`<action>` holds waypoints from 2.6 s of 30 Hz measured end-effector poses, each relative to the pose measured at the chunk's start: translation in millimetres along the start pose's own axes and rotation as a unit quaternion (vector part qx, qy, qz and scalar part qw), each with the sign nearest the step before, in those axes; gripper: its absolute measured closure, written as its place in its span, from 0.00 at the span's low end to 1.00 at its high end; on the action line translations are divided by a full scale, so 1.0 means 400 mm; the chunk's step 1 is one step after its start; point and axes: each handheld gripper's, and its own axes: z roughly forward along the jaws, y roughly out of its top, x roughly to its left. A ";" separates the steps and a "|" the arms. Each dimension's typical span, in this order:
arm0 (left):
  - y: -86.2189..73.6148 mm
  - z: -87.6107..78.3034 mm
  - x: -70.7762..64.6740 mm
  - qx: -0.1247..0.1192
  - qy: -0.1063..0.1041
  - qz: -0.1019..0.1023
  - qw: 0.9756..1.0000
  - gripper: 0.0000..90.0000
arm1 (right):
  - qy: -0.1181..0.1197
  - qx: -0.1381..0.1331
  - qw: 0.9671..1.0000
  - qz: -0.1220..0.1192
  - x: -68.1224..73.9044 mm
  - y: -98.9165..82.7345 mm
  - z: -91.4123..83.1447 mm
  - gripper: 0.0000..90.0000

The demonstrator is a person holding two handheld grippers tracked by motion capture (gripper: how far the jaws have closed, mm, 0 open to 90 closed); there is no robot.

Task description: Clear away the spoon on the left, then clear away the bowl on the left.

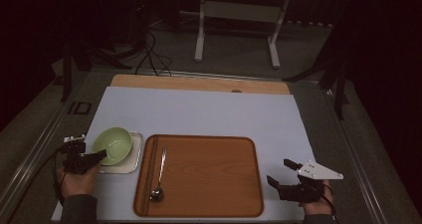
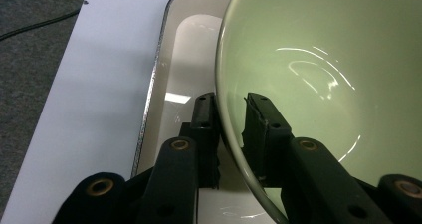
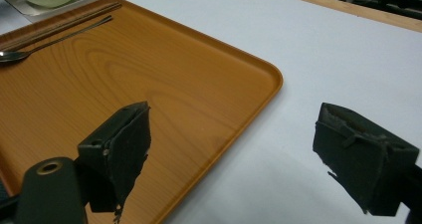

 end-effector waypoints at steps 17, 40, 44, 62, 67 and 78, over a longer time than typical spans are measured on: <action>0.000 0.009 0.020 -0.005 -0.030 -0.042 0.999 0.91 | 0.001 0.000 1.000 0.000 0.000 0.000 0.001 0.16; -0.007 0.014 0.049 -0.019 -0.086 -0.109 0.990 0.94 | -0.001 0.000 1.000 0.000 -0.002 0.000 -0.001 0.16; -0.008 0.012 0.046 -0.022 -0.083 -0.108 0.990 0.94 | -0.001 0.001 1.000 0.001 -0.002 -0.001 -0.001 0.16; -0.001 -0.021 0.008 -0.046 -0.112 -0.086 0.989 0.94 | -0.001 0.000 1.000 -0.002 -0.002 0.002 -0.002 0.16; 0.002 -0.037 -0.027 -0.056 -0.125 -0.063 0.988 0.94 | -0.002 -0.002 1.000 -0.002 -0.001 0.002 -0.003 0.16; -0.005 -0.041 -0.099 -0.049 -0.148 -0.028 0.987 0.94 | -0.002 -0.003 1.000 -0.003 -0.001 0.003 -0.003 0.16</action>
